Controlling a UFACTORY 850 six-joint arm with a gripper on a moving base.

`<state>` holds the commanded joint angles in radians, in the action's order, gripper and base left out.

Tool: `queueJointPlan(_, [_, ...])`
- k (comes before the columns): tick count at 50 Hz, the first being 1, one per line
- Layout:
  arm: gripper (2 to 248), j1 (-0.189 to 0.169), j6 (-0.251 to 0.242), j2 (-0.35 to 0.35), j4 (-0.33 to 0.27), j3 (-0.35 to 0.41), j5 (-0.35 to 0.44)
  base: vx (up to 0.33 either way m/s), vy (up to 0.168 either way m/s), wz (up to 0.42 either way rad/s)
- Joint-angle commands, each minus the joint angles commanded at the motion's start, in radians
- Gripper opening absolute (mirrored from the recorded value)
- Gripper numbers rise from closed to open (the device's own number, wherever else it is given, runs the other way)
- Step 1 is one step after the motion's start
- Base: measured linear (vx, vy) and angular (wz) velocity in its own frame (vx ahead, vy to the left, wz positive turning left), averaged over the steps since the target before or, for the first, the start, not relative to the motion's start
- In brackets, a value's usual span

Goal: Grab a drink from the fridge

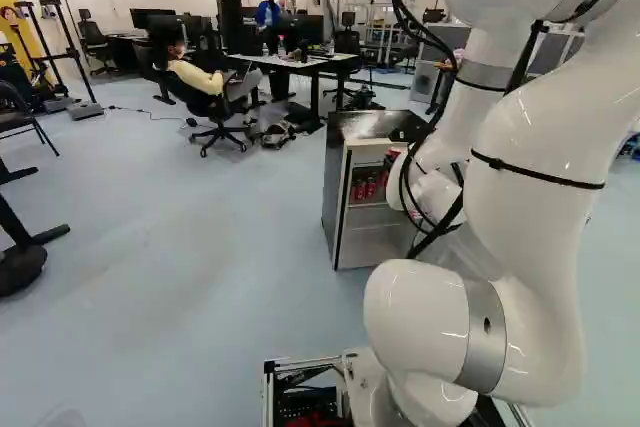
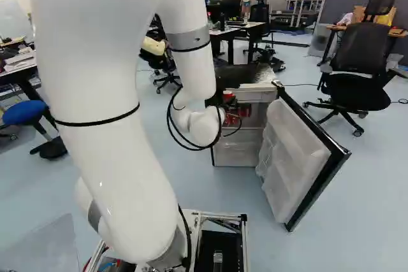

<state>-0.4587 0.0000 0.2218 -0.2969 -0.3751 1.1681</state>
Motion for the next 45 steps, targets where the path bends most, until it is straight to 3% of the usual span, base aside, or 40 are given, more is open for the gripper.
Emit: queueJointPlan(45, [95, 0.025, 0.0, -0.059, 0.0, -0.064, -0.105, 0.0, 0.0, 0.0])
